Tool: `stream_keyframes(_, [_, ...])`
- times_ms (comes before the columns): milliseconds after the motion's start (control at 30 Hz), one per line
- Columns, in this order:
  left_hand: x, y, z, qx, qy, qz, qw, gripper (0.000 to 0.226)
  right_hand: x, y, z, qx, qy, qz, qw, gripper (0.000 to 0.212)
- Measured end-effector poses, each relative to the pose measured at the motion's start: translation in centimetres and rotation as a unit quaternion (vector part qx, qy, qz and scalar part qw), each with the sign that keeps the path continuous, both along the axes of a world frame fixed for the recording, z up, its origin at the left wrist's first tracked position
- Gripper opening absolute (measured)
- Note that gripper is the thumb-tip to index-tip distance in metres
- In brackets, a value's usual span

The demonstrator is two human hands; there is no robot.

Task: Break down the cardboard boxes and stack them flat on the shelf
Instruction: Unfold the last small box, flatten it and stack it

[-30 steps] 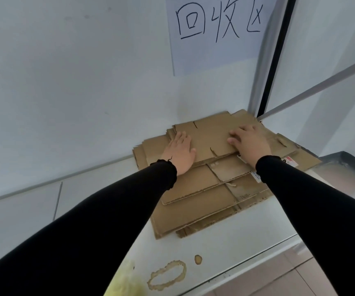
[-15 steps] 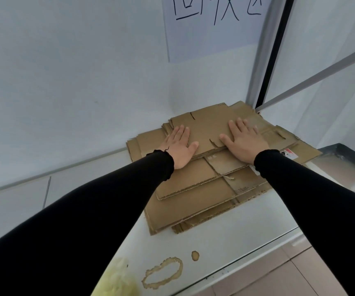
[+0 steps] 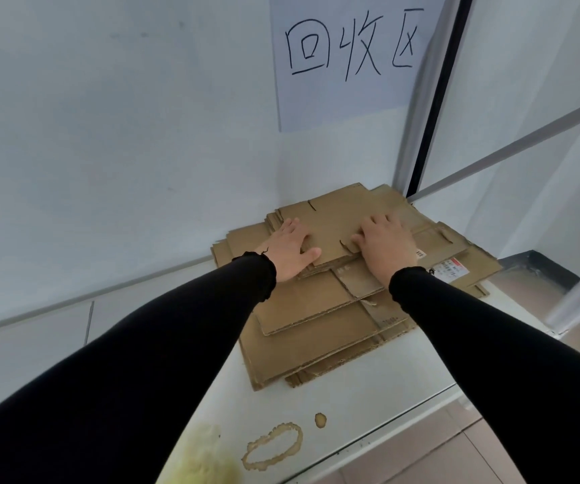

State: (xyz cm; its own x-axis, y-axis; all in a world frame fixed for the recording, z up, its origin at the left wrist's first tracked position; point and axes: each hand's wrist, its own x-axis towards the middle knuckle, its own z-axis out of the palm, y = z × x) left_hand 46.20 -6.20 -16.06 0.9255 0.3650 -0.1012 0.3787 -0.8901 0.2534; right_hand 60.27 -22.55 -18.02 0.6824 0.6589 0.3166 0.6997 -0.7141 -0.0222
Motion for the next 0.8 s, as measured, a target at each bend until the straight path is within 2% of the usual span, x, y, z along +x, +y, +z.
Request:
stream_keyframes(167, [-1.1, -0.4, 2.1, 0.068, 0.043, -0.011, 0.997, 0.058, -0.4, -0.3, 1.6, 0.000, 0.038, 0.005, 0.999, 0.047])
stream_keyframes(300, [-2.0, -1.1, 4.1, 0.033, 0.066, -0.017, 0.997, 0.065, -1.1, -0.6, 3.3, -0.052, 0.054, 0.002, 0.997, 0.050])
stream_keyframes(467, [-3.8, -2.0, 7.1, 0.044, 0.103, -0.051, 0.992, 0.061, -2.6, -1.2, 5.5, -0.067, 0.084, -0.011, 0.994, 0.052])
stream_keyframes(600, [-6.8, -1.9, 9.1, 0.046, 0.081, -0.063, 0.994, 0.057, -3.6, -1.7, 7.8, -0.186, 0.129, -0.007, 0.974, 0.058])
stream_keyframes(800, [-14.8, -1.7, 12.5, 0.015, 0.059, -0.009, 0.998, 0.057, -7.5, -2.8, 12.2, -0.156, 0.138, 0.010, 0.978, 0.068])
